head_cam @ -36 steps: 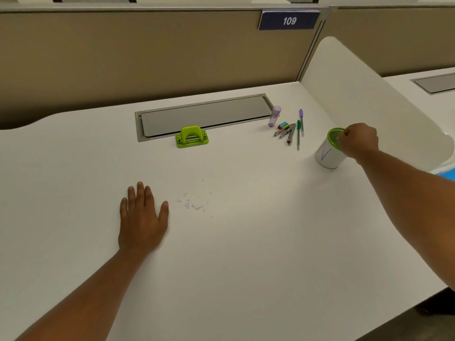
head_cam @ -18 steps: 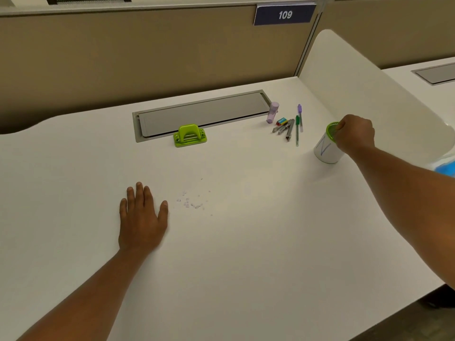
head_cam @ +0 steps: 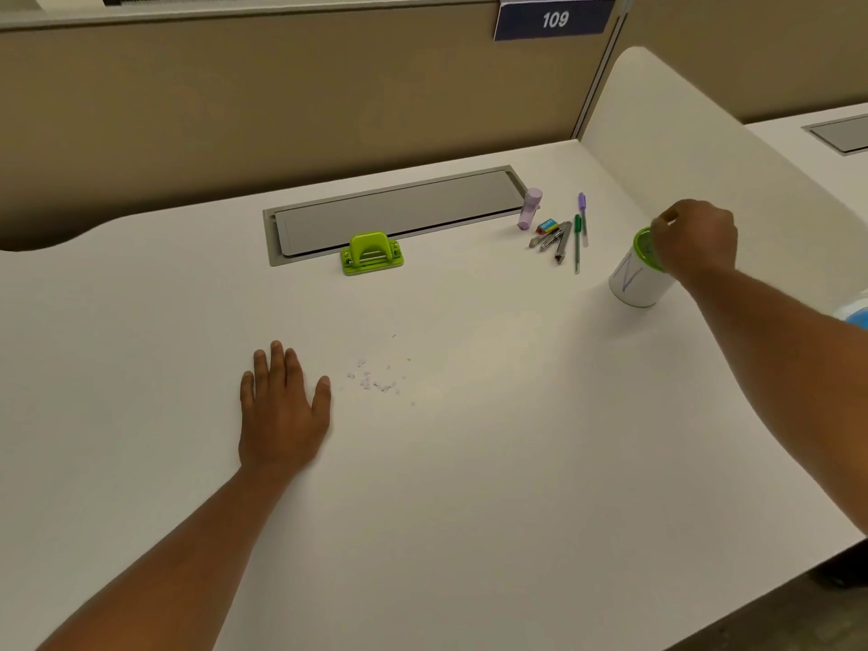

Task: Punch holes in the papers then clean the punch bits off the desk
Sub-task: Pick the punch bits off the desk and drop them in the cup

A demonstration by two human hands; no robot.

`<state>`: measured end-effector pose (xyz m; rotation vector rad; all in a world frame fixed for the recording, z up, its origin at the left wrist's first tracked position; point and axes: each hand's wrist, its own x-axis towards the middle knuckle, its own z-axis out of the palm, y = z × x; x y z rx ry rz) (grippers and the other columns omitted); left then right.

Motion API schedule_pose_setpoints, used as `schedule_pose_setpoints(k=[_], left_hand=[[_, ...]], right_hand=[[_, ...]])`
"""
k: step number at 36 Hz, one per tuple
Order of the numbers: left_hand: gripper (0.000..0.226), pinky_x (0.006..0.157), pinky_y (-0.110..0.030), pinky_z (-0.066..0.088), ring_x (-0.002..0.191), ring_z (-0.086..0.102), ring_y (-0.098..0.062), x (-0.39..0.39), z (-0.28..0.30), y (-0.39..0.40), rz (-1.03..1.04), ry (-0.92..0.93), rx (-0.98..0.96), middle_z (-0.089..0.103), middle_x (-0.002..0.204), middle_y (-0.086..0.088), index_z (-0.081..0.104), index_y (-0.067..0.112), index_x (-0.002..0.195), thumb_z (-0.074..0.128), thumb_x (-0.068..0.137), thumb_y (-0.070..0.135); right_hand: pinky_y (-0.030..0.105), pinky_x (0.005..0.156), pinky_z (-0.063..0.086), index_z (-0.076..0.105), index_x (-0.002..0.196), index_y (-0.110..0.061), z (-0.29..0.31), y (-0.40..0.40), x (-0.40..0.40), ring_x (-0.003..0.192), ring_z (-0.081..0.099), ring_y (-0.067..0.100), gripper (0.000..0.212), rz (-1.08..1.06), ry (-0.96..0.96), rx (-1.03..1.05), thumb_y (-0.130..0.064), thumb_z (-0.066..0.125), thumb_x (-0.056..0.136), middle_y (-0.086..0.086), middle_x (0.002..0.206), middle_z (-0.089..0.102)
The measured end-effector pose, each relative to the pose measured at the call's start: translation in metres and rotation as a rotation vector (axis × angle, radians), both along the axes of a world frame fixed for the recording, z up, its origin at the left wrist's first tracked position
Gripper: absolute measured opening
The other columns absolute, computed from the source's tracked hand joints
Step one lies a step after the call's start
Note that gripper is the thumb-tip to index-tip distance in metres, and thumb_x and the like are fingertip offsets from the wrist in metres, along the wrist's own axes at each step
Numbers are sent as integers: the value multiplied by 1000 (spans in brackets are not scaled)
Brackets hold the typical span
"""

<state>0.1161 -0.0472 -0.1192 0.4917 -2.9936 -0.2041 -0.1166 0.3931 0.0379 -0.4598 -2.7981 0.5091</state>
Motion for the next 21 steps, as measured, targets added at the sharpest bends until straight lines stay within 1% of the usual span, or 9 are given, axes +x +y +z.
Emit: schedule_pose_setpoints(k=[3,5,7,9,10,14,16,18,21], left_hand=[[75,120,-51,17,148,19,-35,0,0,0,-3,-3,13,27,158,-18,35,-1,147,22,96,52],[75,120,-50,17,148,19,-34,0,0,1,0,-3,18,27,158,-18,34,-1,147,22,96,52],[74,120,-50,17,148,19,-35,1,1,1,-1,1,17,26,158,-18,34,-1,147,22,96,52],[75,121,-49,15,149,17,-34,0,1,2,0,-4,24,24,160,-17,32,0,148,20,96,52],[76,121,-49,14,149,16,-34,0,1,2,0,-6,30,23,160,-16,31,0,149,19,96,53],[77,122,-48,13,150,13,-33,-2,2,2,-2,-4,29,21,161,-16,30,1,150,17,96,54],[77,122,-48,13,150,13,-32,-2,2,2,-2,-4,34,20,161,-16,29,1,150,17,96,54],[77,122,-47,11,151,11,-31,-2,2,3,2,-8,42,19,162,-15,28,1,151,17,96,54],[76,122,-47,11,151,11,-31,-1,2,4,4,-4,45,19,162,-15,28,2,151,18,96,53]], right_hand=[[35,85,48,72,102,-9,0,-27,4,99,62,35,30,58,136,-83,-23,48,88,15,104,71],[32,81,43,73,98,-8,-6,-56,14,96,63,34,27,156,191,-132,-20,50,89,14,100,72],[32,73,36,72,92,-5,-18,-92,31,87,62,33,23,271,189,-182,-17,53,91,15,93,73],[27,66,30,71,84,-4,-32,-129,53,78,59,30,20,355,143,-254,-15,55,91,13,86,72],[25,65,30,71,84,-6,-40,-146,64,78,61,28,18,395,110,-291,-14,56,90,11,85,72],[30,76,47,74,91,-9,-72,-200,98,85,67,28,16,585,-41,-335,-12,59,86,8,90,74],[32,80,49,73,101,-9,-82,-219,111,92,66,29,22,665,-111,-297,-11,56,87,9,98,73],[32,82,47,70,110,-9,-90,-235,120,97,63,29,27,719,-171,-223,-10,51,90,11,105,70],[35,80,49,68,109,-5,-103,-251,128,95,60,30,26,762,-209,-111,-11,47,93,13,105,63]])
